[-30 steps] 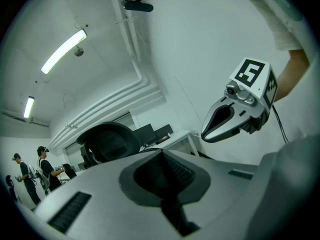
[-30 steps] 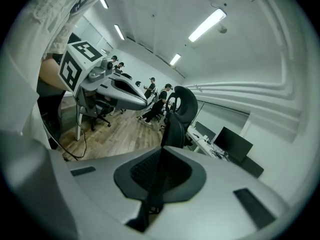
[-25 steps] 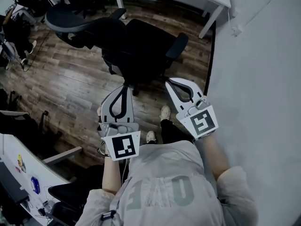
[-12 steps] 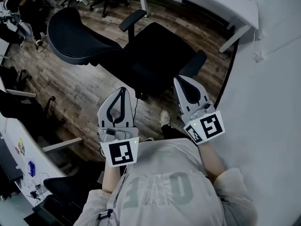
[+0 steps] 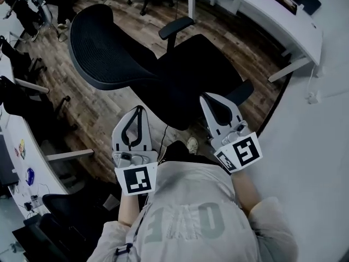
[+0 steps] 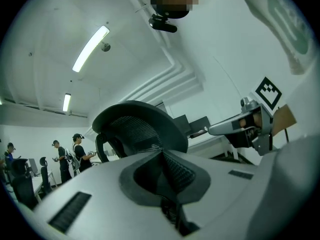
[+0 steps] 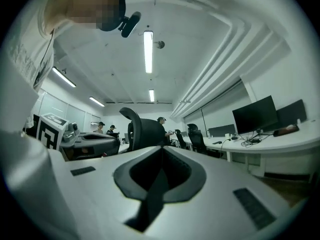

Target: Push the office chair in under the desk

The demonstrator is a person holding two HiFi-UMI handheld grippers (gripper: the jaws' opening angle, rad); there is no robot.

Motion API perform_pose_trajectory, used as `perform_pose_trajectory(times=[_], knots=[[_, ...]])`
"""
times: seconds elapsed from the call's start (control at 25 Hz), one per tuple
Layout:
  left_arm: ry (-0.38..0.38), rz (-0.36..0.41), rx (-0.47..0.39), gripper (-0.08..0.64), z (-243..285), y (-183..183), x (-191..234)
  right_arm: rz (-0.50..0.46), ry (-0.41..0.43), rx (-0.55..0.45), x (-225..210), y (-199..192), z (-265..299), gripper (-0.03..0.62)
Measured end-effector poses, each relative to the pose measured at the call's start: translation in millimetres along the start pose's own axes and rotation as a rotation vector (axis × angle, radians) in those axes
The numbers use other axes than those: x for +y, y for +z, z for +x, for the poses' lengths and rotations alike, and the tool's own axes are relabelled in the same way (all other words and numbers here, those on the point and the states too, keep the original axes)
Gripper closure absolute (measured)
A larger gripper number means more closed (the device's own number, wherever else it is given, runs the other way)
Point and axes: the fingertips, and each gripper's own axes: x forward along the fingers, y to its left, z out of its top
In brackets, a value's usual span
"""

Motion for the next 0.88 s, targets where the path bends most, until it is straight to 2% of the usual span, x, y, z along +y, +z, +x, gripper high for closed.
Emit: perform_pose_trajectory(times=[0.12,0.6,0.64,0.76,0.8,0.84,0.88], knots=[[0.006,0.035,0.009,0.545,5.1,-11.5,17.4,-0.008,0.015,0.005,5.7,-5.3,17.9,0.571],[0.005,0.028,-0.031,0.545,22.7,-6.1,43.6,-0.018,0.007,-0.003,8.4,5.3,39.8,0.571],[0.017,0.003,-0.032,0.545,22.4,-6.7,45.0,-0.011,0.021,-0.007,9.8,6.4,40.0,0.571],[0.063,-0.188,-0.047,0.541,21.1,-7.9,52.8,0.046,0.123,-0.032,21.6,14.1,40.5,0.571],[0.064,-0.223,-0.054,0.511,20.1,-5.6,56.2,0.073,0.166,-0.038,27.2,16.9,41.1,0.568],[0.062,-0.235,-0.063,0.428,18.2,-2.1,60.2,0.098,0.209,-0.038,33.0,19.1,42.2,0.543],[0.064,-0.229,-0.073,0.403,15.6,2.0,64.6,0.116,0.248,-0.035,38.9,20.6,44.0,0.456]])
